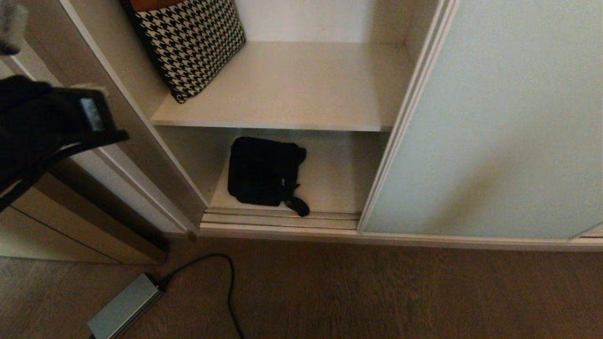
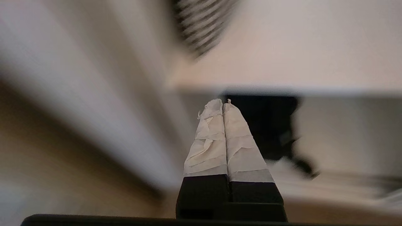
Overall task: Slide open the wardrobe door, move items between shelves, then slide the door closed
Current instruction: Open the door
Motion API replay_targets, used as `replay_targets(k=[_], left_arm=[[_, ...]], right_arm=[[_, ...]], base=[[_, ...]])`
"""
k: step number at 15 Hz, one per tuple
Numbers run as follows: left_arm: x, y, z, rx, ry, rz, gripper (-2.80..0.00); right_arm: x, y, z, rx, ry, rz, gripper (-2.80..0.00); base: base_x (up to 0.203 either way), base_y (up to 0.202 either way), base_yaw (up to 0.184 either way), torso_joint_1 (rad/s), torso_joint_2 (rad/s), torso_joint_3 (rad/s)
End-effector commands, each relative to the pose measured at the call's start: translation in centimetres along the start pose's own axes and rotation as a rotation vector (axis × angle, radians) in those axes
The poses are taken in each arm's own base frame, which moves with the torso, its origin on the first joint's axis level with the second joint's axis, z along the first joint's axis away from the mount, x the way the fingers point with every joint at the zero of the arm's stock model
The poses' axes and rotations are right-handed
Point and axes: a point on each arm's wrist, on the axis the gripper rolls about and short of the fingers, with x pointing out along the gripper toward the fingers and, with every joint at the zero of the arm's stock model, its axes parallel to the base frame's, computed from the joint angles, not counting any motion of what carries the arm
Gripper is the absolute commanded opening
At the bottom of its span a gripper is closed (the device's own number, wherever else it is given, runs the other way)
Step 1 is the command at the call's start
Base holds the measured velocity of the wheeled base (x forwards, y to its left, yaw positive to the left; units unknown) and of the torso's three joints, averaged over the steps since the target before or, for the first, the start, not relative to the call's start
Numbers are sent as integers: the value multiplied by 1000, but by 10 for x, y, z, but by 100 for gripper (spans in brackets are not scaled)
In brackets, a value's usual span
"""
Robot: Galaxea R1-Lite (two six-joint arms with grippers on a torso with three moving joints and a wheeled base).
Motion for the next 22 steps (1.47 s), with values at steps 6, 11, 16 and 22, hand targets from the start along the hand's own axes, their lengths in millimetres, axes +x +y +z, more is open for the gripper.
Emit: replay_targets(k=[6, 11, 16, 22], left_arm=[[-168, 67, -83, -26, -89, 293, -280], [-199, 65, -152, -49, -63, 329, -280], [-197, 57, -172, -83, 93, 51, -280], [-198, 58, -174, -23, 113, 97, -280]], right_arm=[[0, 0, 0, 1, -3, 1, -280], [0, 0, 0, 1, -3, 0, -280], [0, 0, 0, 1, -3, 0, -280], [0, 0, 0, 1, -3, 0, -280]], base=[[0, 0, 0, 0, 0, 0], [0, 0, 0, 0, 0, 0], [0, 0, 0, 0, 0, 0], [0, 0, 0, 0, 0, 0]])
